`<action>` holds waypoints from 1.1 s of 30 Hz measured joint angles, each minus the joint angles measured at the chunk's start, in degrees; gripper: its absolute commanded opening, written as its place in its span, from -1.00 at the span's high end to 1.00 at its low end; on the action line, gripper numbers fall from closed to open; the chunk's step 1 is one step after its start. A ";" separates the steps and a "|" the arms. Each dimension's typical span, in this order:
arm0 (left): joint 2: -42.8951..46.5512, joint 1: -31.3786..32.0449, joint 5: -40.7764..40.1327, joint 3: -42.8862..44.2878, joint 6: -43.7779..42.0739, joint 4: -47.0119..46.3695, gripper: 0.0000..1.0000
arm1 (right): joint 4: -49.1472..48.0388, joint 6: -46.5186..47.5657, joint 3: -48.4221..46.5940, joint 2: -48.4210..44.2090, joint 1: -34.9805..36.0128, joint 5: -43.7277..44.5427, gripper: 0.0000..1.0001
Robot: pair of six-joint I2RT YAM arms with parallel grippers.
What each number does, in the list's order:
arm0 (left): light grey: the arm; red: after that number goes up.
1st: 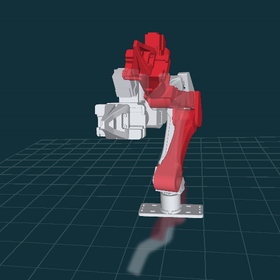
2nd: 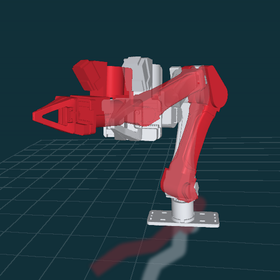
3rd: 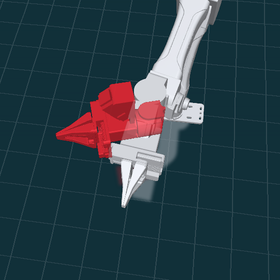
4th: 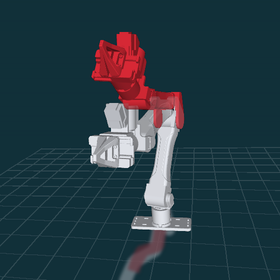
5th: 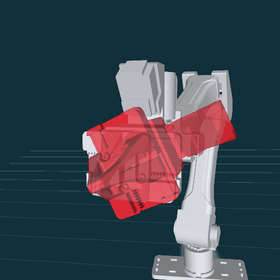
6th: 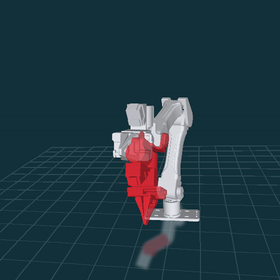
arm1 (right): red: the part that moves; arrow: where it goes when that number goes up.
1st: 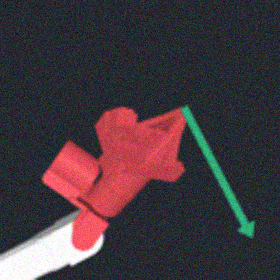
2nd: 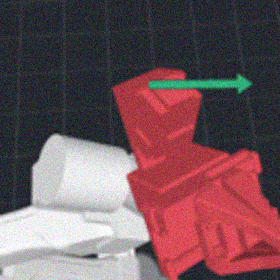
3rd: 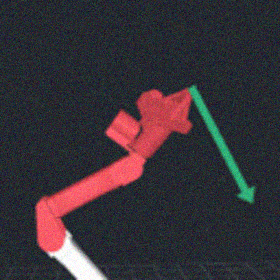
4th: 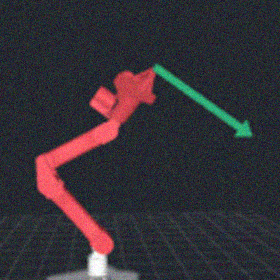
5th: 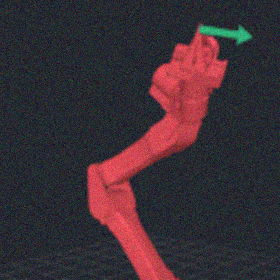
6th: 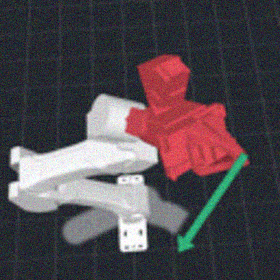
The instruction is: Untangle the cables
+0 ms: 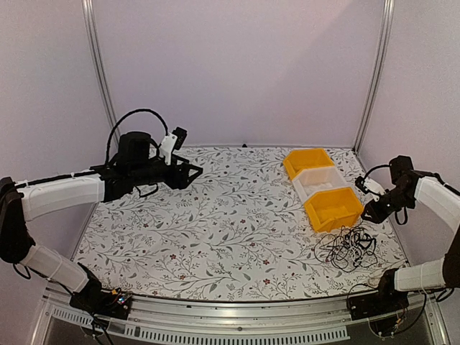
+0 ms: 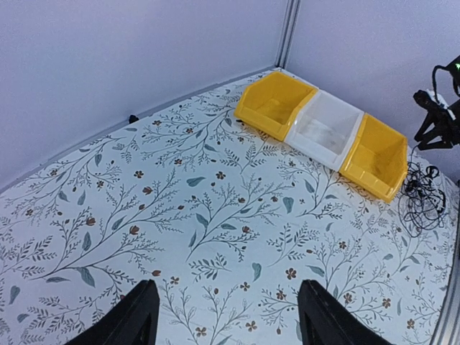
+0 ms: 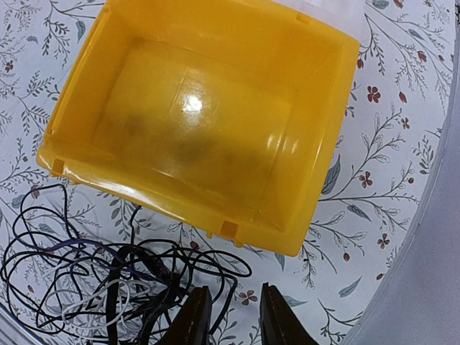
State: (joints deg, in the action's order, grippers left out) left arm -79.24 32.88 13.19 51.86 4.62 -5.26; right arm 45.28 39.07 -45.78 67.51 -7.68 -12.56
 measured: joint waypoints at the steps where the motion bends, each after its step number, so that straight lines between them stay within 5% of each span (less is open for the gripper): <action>1: -0.02 0.07 0.00 0.07 0.02 0.02 -0.34 | -0.09 -0.22 0.00 0.00 0.00 -0.02 0.48; 7: -0.17 0.31 0.11 0.37 0.00 0.07 -0.33 | -0.31 -0.70 0.02 0.00 0.00 -0.02 0.65; 10: -0.48 0.39 0.13 0.50 0.02 0.13 -0.33 | -0.33 -0.83 0.02 0.00 0.00 0.00 1.00; 22: -1.07 2.80 2.73 0.68 0.35 -1.75 -0.23 | 3.52 -2.32 -10.84 -1.51 1.44 -7.98 1.00; 33: -7.76 18.64 1.79 3.85 0.59 -17.44 -0.25 | 9.20 -3.13 -34.93 -0.57 16.61 -21.90 1.00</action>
State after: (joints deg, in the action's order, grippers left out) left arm -87.00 51.53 14.98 55.70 5.21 -22.70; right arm 54.48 35.94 -80.71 66.94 8.93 -34.46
